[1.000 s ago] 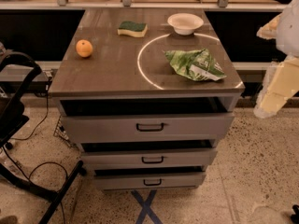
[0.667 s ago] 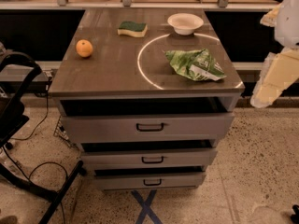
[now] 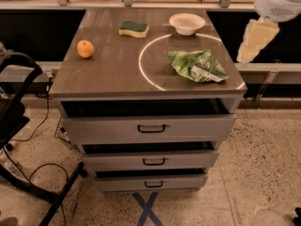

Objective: Move paper bowl near orange

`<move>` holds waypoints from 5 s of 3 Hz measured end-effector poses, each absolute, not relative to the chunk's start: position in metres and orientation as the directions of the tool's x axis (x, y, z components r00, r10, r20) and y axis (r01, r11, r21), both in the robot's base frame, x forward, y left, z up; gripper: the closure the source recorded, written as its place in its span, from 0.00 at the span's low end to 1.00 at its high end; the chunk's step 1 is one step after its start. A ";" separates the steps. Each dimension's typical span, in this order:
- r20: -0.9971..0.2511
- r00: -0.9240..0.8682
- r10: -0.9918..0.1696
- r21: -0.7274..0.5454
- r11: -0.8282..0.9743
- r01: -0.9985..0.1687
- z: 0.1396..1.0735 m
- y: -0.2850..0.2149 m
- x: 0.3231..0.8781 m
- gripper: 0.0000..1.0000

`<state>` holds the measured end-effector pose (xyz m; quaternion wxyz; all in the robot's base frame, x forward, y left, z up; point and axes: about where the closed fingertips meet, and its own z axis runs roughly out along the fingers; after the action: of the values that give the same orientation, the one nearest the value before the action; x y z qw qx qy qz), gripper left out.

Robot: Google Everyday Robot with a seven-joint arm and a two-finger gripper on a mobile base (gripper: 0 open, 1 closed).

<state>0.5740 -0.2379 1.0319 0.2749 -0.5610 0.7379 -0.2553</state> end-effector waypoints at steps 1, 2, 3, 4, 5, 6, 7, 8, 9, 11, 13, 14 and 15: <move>-0.103 -0.222 -0.970 -0.838 0.205 -0.506 1.078 -0.239 0.675 0.00; -0.070 -0.234 -0.970 -0.845 0.182 -0.502 1.082 -0.248 0.668 0.00; -0.078 -0.231 -0.970 -0.841 0.189 -0.506 1.081 -0.246 0.666 0.00; -0.093 -0.225 -0.970 -0.869 0.189 -0.458 1.076 -0.239 0.687 0.00; -0.155 -0.171 -0.973 -0.917 0.206 -0.341 1.047 -0.221 0.763 0.00; -0.182 -0.094 -0.979 -0.944 0.201 -0.260 1.024 -0.200 0.824 0.00; -0.151 -0.053 -0.987 -0.951 0.160 -0.265 1.001 -0.186 0.853 0.00; -0.063 -0.037 -0.997 -0.946 0.071 -0.315 0.963 -0.183 0.883 0.00; -0.054 -0.034 -0.998 -0.947 0.062 -0.315 0.964 -0.183 0.883 0.00; -0.109 0.081 -0.991 -0.955 0.082 -0.284 0.935 -0.172 0.907 0.00; 0.015 0.126 -0.992 -0.957 -0.051 -0.287 0.913 -0.176 0.936 0.17; 0.098 0.119 -0.988 -0.940 -0.131 -0.316 0.900 -0.178 0.946 0.43; 0.092 0.121 -0.988 -0.940 -0.127 -0.316 0.898 -0.177 0.946 0.66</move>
Offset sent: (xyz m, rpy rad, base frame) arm 0.0775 0.0002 0.0305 -0.0353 -0.1673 -0.0212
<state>0.9457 -0.1767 0.8981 0.4082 -0.6276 0.5196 -0.4116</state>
